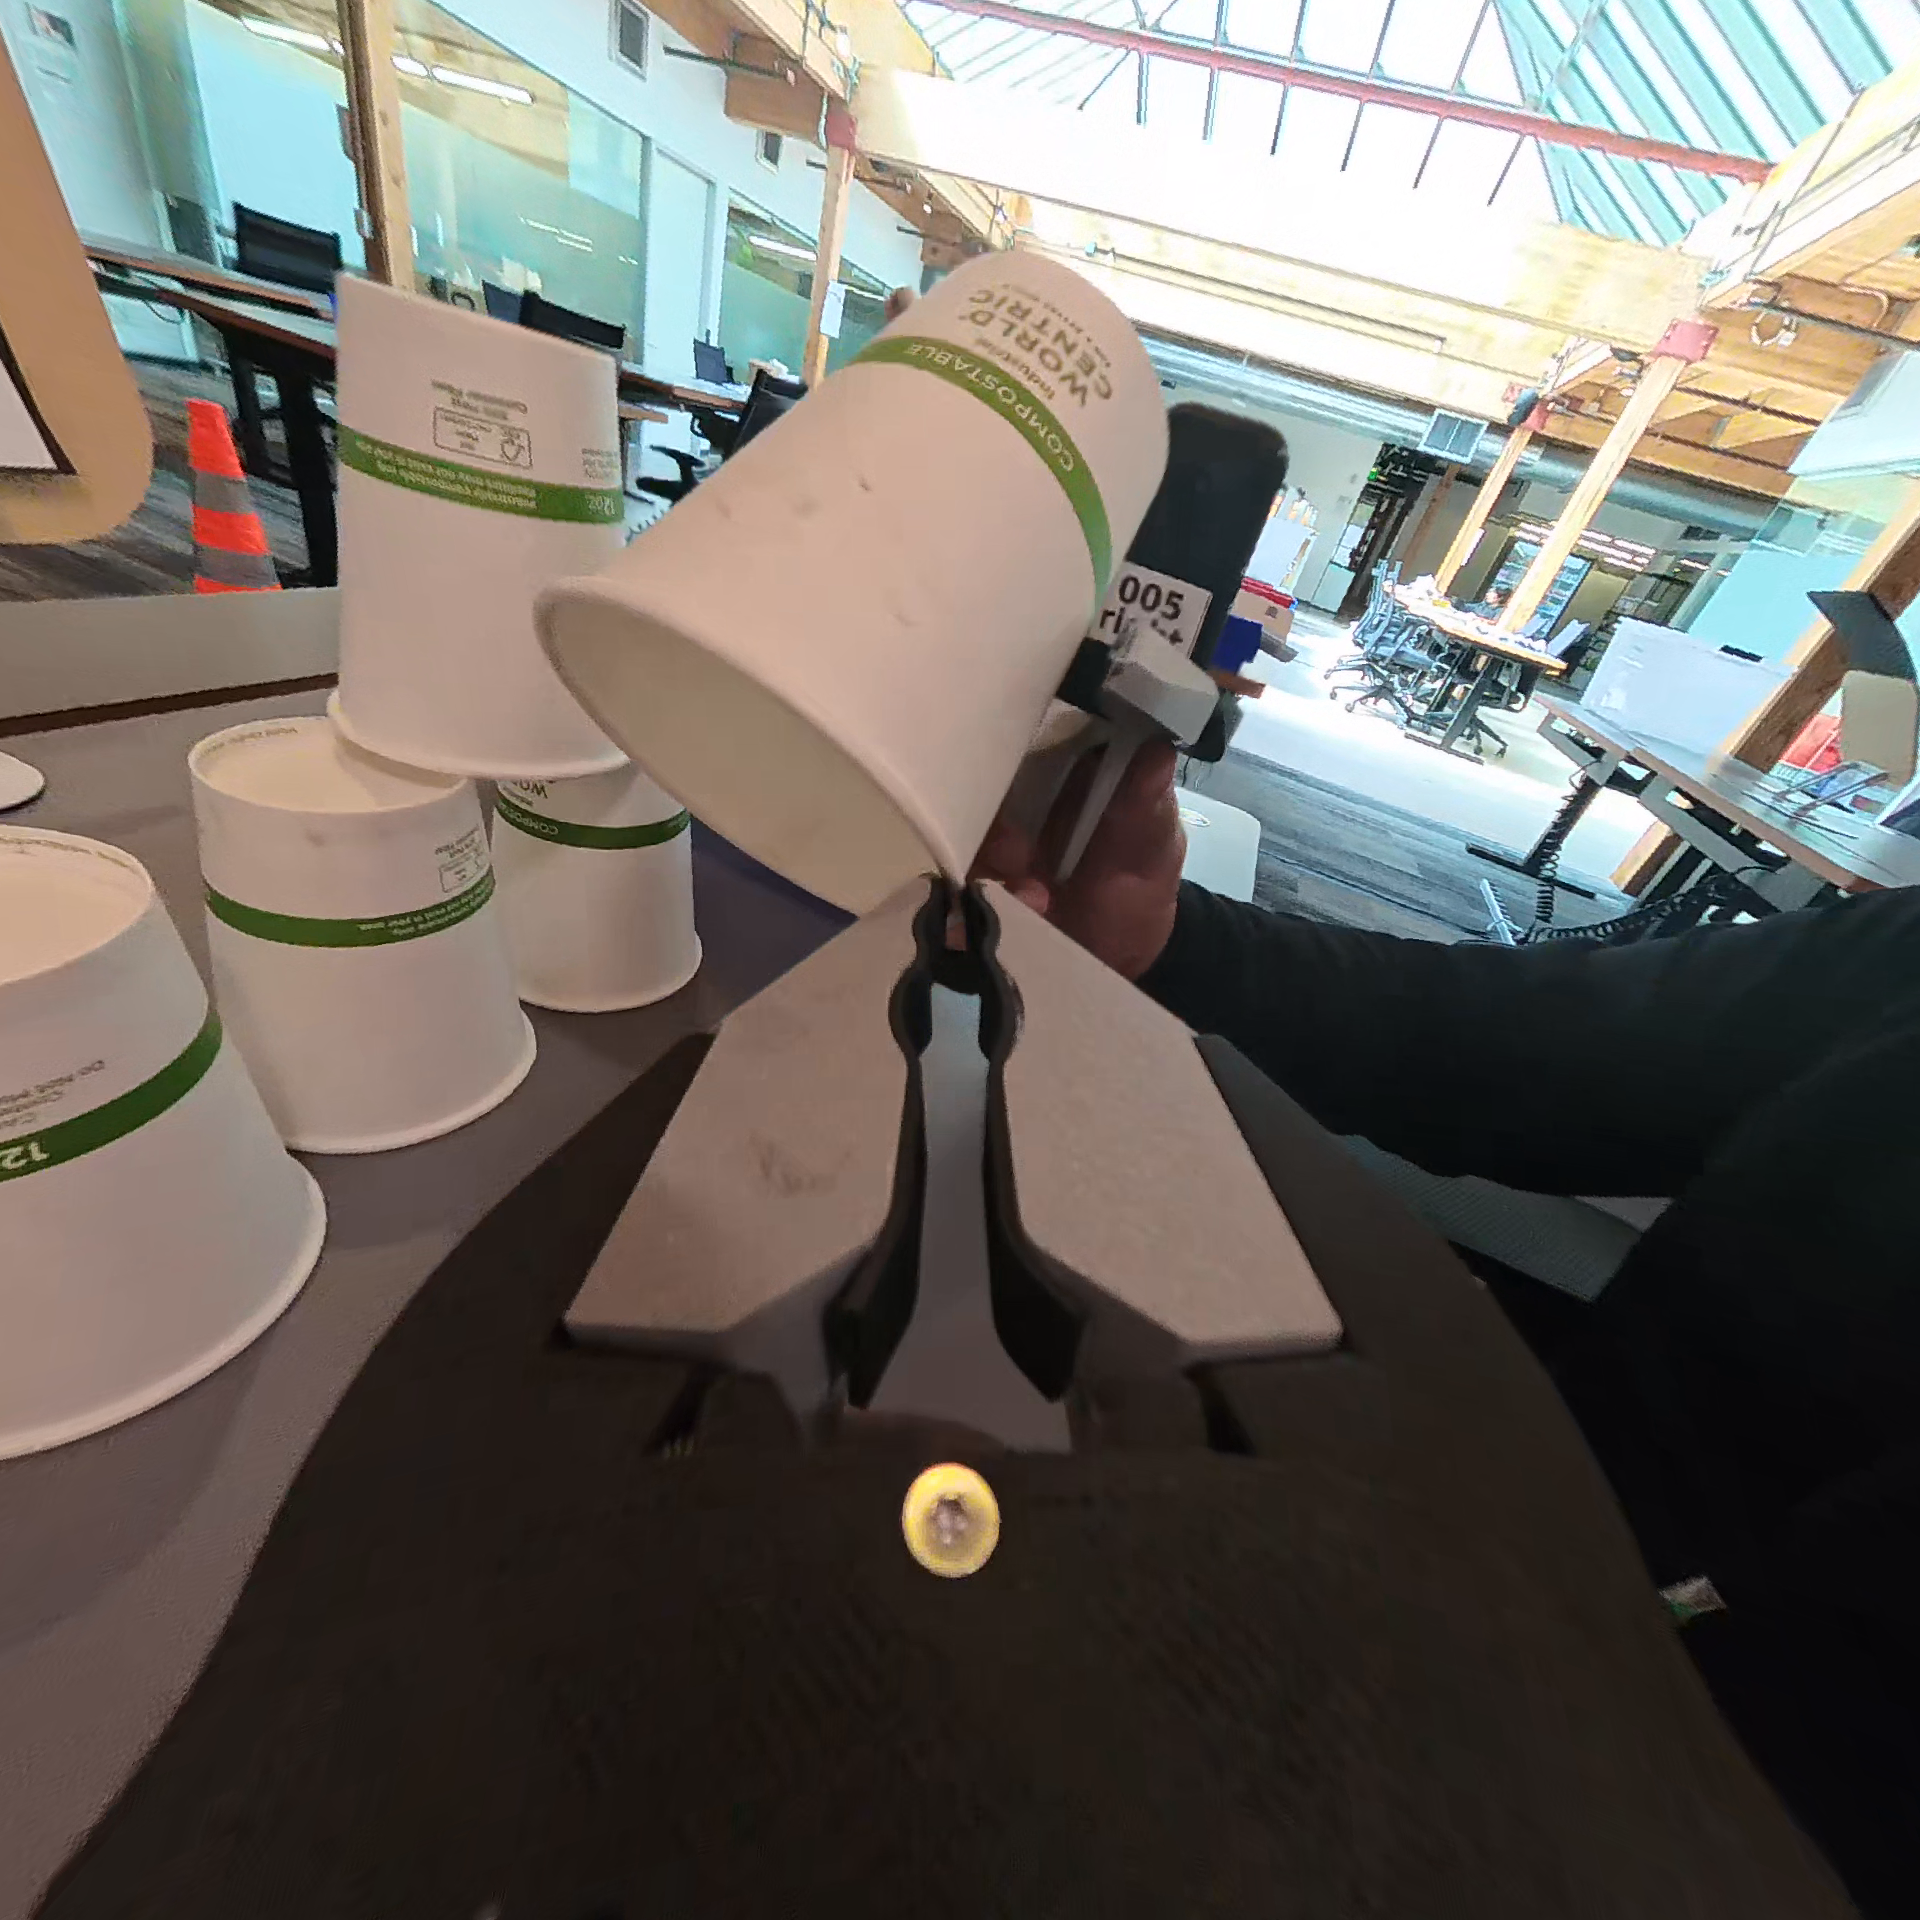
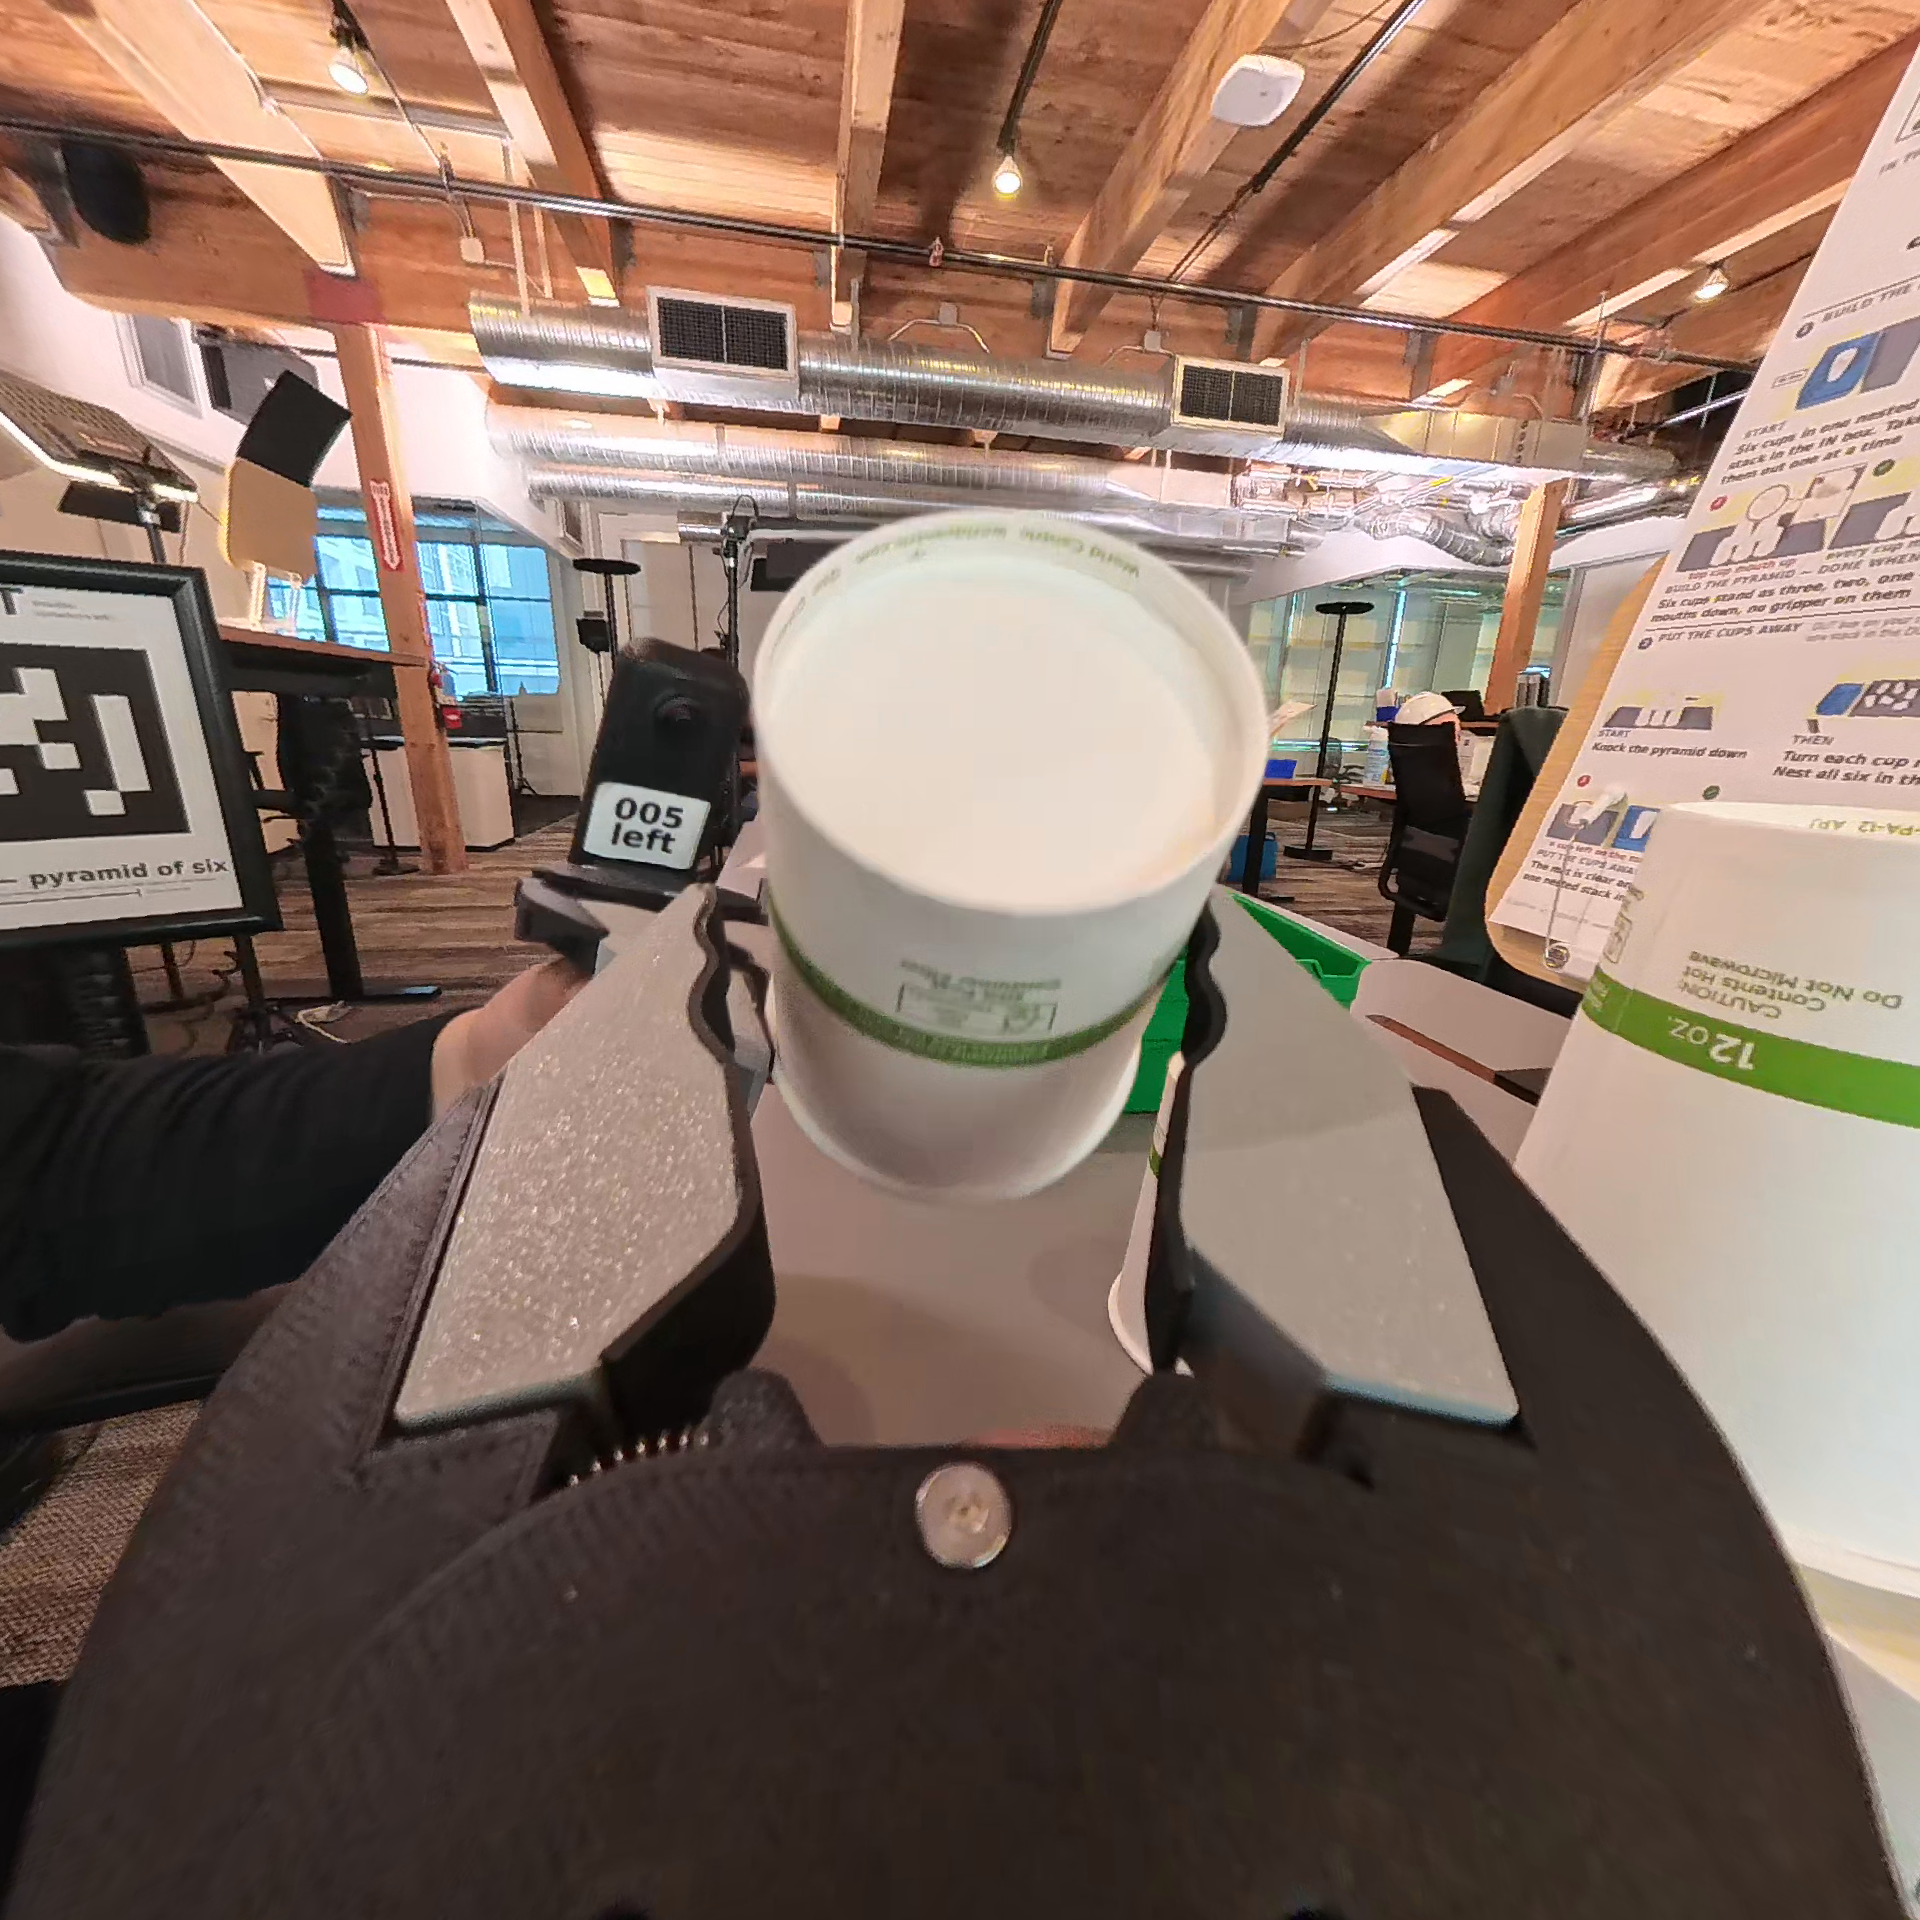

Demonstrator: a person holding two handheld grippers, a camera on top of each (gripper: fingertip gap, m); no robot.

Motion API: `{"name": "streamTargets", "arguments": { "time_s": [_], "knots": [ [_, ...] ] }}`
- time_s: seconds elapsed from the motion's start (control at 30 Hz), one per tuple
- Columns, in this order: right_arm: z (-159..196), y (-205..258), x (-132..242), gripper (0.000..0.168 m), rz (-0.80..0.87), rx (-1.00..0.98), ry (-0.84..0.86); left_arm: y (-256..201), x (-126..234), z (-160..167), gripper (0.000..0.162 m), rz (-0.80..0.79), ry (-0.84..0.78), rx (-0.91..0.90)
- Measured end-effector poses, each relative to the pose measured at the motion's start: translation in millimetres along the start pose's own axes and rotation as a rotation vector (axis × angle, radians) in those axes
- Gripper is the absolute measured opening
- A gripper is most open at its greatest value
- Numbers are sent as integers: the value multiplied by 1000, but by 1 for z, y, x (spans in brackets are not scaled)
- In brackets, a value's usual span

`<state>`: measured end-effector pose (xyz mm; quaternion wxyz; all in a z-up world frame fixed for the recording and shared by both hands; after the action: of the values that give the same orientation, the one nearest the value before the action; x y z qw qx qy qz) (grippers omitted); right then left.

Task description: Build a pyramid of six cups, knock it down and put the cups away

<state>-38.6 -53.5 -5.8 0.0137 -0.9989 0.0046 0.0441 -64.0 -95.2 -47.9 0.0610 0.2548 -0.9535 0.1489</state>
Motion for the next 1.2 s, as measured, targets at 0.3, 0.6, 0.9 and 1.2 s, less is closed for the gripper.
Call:
{"name": "streamTargets", "arguments": {
  "time_s": [0.3, 0.6, 0.9, 1.2],
  "knots": [
    [1, -2, 2, 81, 7, 10, 25, 1, -12, 14, 1, 42, 29, 42],
    [14, -16, -1, 81, 107, 73, 167, 49, 5, 59, 80, -392, 449, -242],
    [9, -45, 10, 81, 235, 11, 186, 108, 30, 100, 76, -677, 534, -155],
    [7, -44, -8, 81, 236, -7, 192, 101, 26, 80, 82, -599, 441, -130]
  ]
}}
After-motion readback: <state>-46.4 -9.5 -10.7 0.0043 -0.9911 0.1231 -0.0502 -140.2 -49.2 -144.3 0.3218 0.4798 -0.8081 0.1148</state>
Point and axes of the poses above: each gripper's, where its closed fingertips meet, x back along the fingers, z out of its underside, y = z × x across the jaws, the point moved 1 cm from there along x, back along the fingers, and after that the axes turned 12 degrees about y, right-handed, at the moved point
